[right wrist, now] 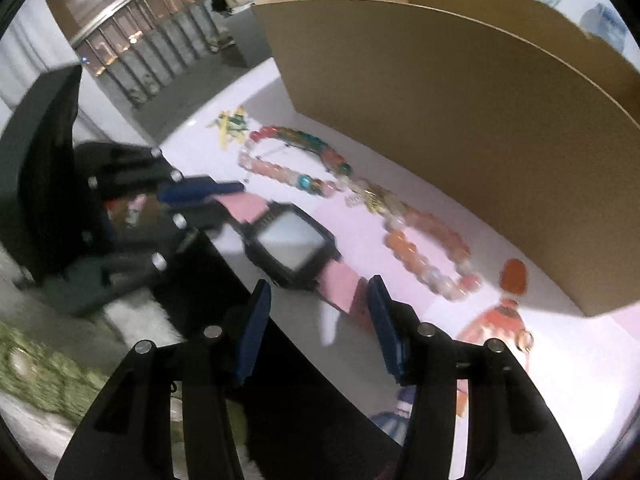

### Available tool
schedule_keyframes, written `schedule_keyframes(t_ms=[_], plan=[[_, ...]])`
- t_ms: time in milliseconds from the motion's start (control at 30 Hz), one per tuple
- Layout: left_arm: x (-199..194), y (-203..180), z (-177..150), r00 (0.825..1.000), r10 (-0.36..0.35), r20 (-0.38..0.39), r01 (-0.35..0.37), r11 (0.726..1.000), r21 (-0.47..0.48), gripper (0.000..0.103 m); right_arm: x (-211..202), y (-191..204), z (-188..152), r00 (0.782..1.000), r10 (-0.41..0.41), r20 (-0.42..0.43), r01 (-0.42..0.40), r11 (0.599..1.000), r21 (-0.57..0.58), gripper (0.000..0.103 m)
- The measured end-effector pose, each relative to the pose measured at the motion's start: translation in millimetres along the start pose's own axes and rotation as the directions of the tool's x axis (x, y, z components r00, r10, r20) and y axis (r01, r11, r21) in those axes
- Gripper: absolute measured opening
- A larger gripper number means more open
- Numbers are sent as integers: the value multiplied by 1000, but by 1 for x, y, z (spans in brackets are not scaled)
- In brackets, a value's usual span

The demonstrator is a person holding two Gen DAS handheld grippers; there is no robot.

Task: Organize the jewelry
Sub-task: 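Grasp the pink smartwatch strap with the left gripper while the right gripper grips the watch face, then carry the pink watch into the cardboard box and open both grippers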

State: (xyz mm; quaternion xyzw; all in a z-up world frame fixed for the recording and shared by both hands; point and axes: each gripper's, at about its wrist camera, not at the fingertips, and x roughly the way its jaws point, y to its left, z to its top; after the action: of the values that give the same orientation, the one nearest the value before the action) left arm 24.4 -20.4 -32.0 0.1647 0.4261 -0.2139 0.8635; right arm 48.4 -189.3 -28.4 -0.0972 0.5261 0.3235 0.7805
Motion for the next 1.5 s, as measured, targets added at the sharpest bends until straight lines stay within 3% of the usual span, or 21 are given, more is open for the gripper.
schedule_keyframes(t_ms=[100, 200, 233, 367, 567, 667, 833, 867, 933, 1000, 1100, 1133, 1233, 1333, 1500], plan=[[3, 5, 0, 999, -30, -21, 29, 999, -33, 5, 0, 6, -4, 992, -123, 15, 124, 991, -45, 45], [8, 12, 0, 997, -67, -42, 64, 995, -82, 5, 2, 11, -9, 976, -216, 29, 217, 972, -88, 27], [8, 13, -1, 996, -74, -42, 70, 993, -93, 5, 2, 12, -10, 971, -235, 36, 237, 967, -92, 26], [6, 9, -3, 998, -57, -23, 55, 994, -91, 3, -2, 21, -13, 952, -292, 91, 300, 949, -98, 7], [-30, 8, 2, 997, 8, 82, -2, 997, -73, 3, -36, 39, -12, 908, -365, 208, 382, 923, -52, 4], [-65, 4, 12, 983, 53, 177, -46, 998, -42, 3, -65, 57, -4, 868, -407, 283, 435, 899, -41, 3], [-118, 14, 50, 937, 57, 345, -62, 998, 3, 3, -124, 64, 31, 768, -469, 436, 525, 851, -9, 3], [-125, 19, 64, 927, 54, 372, -61, 998, 9, 3, -132, 61, 40, 756, -474, 452, 533, 846, -4, 3], [-126, 30, 92, 924, 32, 382, -36, 999, 4, 3, -143, 47, 67, 744, -476, 469, 539, 842, -1, 3], [-119, 42, 117, 931, 11, 364, -10, 1000, -4, 3, -144, 28, 91, 767, -462, 445, 515, 857, 2, 3], [-86, 63, 159, 968, -28, 249, 38, 999, -36, 3, -131, -24, 134, 861, -397, 317, 410, 912, 28, 3], [-67, 71, 174, 981, -57, 183, 66, 997, -43, 3, -118, -49, 151, 908, -350, 233, 349, 936, 45, 3], [-17, 87, 199, 995, -90, 32, 92, 994, -66, 3, -75, -101, 183, 973, -230, 34, 225, 968, 109, 3], [30, 100, 212, 983, -141, -116, 130, 987, -97, 3, -36, -132, 193, 981, -154, -115, 171, 974, 150, 3], [83, 114, 217, 939, -201, -280, 155, 972, -177, 8, 15, -168, 199, 960, -25, -279, 90, 971, 222, 4]])
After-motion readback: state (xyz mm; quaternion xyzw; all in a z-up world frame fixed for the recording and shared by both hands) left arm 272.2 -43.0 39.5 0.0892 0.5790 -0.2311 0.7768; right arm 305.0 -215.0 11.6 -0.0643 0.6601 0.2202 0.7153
